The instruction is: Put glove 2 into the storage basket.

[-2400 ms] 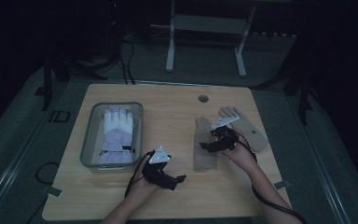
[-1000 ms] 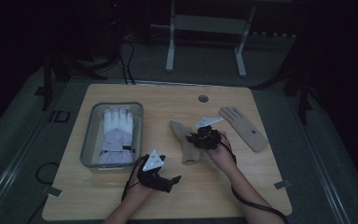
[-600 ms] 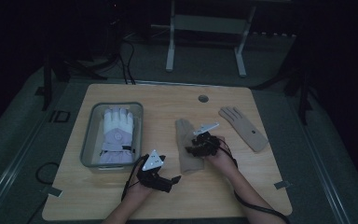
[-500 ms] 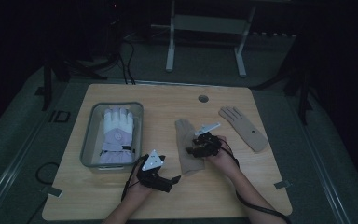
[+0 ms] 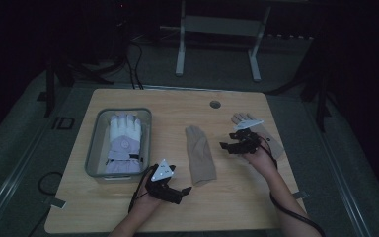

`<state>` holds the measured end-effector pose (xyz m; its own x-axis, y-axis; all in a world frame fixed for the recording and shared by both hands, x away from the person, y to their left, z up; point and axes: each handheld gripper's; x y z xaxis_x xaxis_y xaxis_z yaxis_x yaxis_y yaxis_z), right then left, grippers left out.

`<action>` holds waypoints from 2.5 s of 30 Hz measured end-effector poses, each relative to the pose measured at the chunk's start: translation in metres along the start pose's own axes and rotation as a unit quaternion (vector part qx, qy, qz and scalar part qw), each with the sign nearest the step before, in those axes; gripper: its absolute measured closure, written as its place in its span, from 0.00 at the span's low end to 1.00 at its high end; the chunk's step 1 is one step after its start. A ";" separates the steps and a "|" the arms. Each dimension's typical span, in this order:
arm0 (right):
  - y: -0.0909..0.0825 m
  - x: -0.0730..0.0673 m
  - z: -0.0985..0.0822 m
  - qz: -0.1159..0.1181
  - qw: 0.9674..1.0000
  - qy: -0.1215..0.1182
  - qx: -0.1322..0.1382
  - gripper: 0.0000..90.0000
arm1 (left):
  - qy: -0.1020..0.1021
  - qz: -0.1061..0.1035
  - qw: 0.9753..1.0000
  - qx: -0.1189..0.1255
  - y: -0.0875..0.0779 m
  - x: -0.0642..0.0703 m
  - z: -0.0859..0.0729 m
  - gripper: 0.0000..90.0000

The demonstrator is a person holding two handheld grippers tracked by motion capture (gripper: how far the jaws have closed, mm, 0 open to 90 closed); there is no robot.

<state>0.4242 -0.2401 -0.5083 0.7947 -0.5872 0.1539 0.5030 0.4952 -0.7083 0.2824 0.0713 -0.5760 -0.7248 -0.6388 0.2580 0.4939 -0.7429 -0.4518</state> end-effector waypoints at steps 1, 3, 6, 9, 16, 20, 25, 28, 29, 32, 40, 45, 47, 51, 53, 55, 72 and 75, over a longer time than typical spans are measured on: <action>-0.003 0.006 -0.003 -0.006 1.000 0.004 -0.001 0.44 | 0.001 0.003 1.000 -0.001 0.000 0.000 0.000 0.02; -0.008 0.020 -0.010 -0.018 1.000 0.015 -0.005 0.45 | 0.001 0.003 1.000 -0.001 0.000 0.000 0.000 0.02; -0.014 0.035 -0.018 -0.034 0.999 0.031 -0.004 0.45 | 0.001 0.002 1.000 -0.001 0.000 0.000 0.000 0.02; -0.021 0.052 -0.027 -0.048 0.997 0.054 -0.004 0.45 | 0.001 0.003 1.000 -0.004 0.000 0.001 0.000 0.02; -0.033 0.080 -0.047 -0.083 0.994 0.077 -0.011 0.44 | 0.003 0.001 1.000 -0.004 0.001 0.002 0.000 0.02; -0.033 0.095 -0.056 -0.096 0.992 0.079 -0.031 0.43 | 0.002 0.000 1.000 -0.003 0.001 0.002 0.000 0.02; -0.028 0.110 -0.064 -0.093 0.991 0.083 -0.043 0.40 | 0.001 0.000 1.000 -0.004 0.001 0.002 0.000 0.02; -0.023 0.114 -0.066 -0.092 0.992 0.077 -0.047 0.39 | 0.003 0.000 1.000 -0.004 0.001 0.002 0.000 0.02; -0.020 0.115 -0.066 -0.092 0.992 0.077 -0.049 0.39 | 0.003 0.000 1.000 -0.002 0.001 0.002 -0.001 0.02; -0.011 0.118 -0.068 -0.089 0.992 0.071 -0.063 0.39 | 0.001 -0.003 1.000 -0.003 0.001 0.002 0.000 0.02; 0.003 0.121 -0.071 -0.062 0.992 0.080 -0.077 0.50 | -0.001 -0.005 1.000 -0.005 0.001 0.001 0.000 0.02; 0.002 0.119 -0.069 -0.059 0.992 0.082 -0.079 0.79 | 0.000 -0.004 1.000 -0.005 0.002 0.002 -0.001 0.02; 0.002 0.116 -0.067 -0.065 0.991 0.083 -0.083 0.84 | 0.000 -0.004 1.000 -0.005 0.002 0.002 -0.001 0.02; 0.003 0.108 -0.062 -0.069 0.988 0.109 -0.086 0.86 | -0.002 -0.005 1.000 -0.004 0.002 0.001 0.000 0.02; 0.002 0.103 -0.060 -0.078 0.986 0.125 -0.077 0.87 | -0.003 -0.005 1.000 -0.003 0.001 0.001 0.000 0.02; 0.000 0.097 -0.058 -0.077 0.984 0.145 -0.065 0.87 | -0.005 -0.006 1.000 -0.003 0.001 0.001 0.000 0.02; -0.051 0.057 -0.034 -0.165 0.960 0.226 0.019 0.88 | 0.001 -0.012 1.000 0.002 0.001 0.004 0.003 0.02; -0.059 0.050 -0.042 -0.172 0.955 0.242 0.019 0.88 | 0.000 -0.013 1.000 0.002 0.002 0.004 0.003 0.02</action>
<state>0.4200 -0.3253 -0.4878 0.3346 -0.9418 0.0308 0.7251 0.2364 -0.6468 0.2821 0.0668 -0.5737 -0.7376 -0.6195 0.2685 0.4776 -0.7598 -0.4411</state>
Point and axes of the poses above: each handheld gripper's, and its own axes: y roughly forward along the jaws, z roughly out of its top, x roughly to its right, and after that the axes turned 9 degrees about -y, right-handed
